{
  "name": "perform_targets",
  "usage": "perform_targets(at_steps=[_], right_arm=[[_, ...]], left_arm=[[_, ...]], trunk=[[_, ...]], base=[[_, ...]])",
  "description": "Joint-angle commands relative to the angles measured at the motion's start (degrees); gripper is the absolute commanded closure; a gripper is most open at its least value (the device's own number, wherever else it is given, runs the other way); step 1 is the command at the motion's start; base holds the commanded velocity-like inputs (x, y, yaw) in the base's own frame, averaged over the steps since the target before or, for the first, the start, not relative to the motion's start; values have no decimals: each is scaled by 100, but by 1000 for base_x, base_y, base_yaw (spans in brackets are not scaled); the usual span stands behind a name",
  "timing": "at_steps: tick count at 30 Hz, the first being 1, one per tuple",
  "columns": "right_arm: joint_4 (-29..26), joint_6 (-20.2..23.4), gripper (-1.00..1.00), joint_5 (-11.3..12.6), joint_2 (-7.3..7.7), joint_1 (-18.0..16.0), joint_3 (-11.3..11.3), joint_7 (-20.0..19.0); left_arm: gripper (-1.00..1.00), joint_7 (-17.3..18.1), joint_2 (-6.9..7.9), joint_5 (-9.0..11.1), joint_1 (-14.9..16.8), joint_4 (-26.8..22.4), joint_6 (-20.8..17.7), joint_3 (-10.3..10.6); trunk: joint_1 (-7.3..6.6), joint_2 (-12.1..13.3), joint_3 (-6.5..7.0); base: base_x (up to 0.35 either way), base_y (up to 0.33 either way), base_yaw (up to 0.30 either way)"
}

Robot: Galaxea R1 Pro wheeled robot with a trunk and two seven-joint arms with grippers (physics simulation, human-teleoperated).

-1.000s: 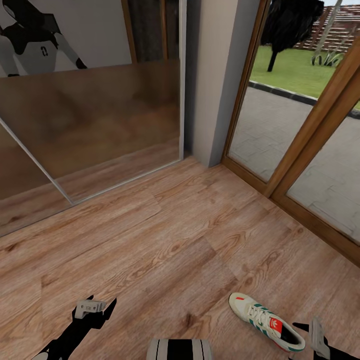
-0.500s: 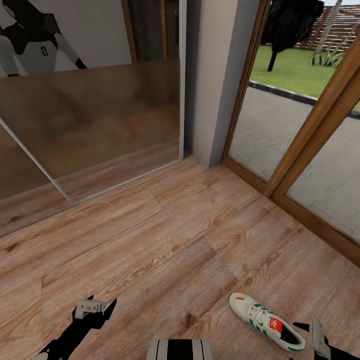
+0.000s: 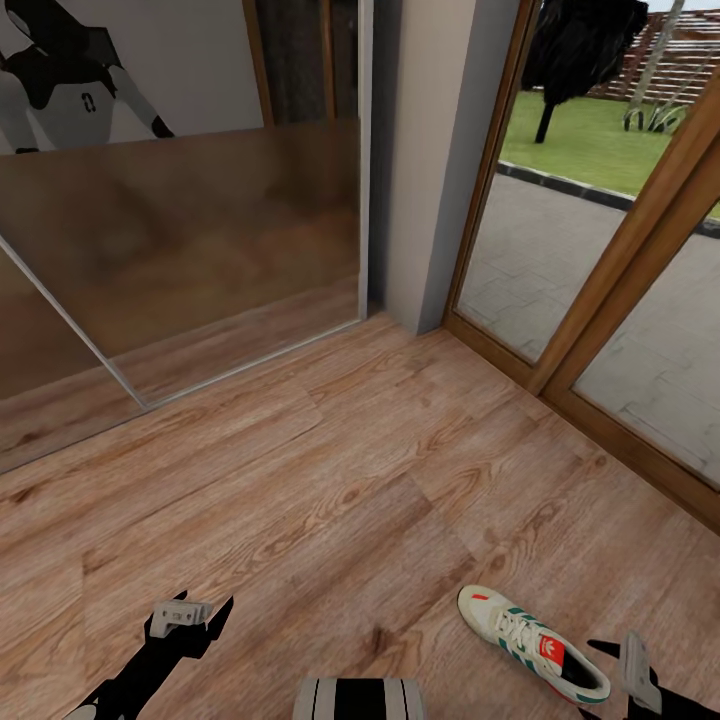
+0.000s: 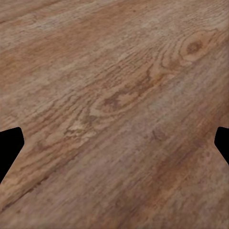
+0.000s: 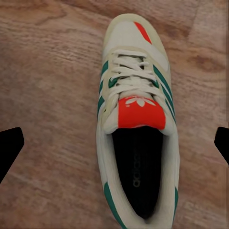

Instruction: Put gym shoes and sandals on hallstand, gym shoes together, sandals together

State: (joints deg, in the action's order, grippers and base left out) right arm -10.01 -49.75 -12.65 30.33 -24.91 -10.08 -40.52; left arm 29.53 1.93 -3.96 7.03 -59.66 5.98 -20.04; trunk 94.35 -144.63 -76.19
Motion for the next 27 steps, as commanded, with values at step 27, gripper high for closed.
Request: perform_targets(at_steps=[27], right_arm=[[15, 17, -100, 12, 4, -14, 8, 235]], left_arm=[[-100, 0, -8, 0, 0, -1, 0, 0]], trunk=[[0, 0, -134]], base=[[0, 0, 0]])
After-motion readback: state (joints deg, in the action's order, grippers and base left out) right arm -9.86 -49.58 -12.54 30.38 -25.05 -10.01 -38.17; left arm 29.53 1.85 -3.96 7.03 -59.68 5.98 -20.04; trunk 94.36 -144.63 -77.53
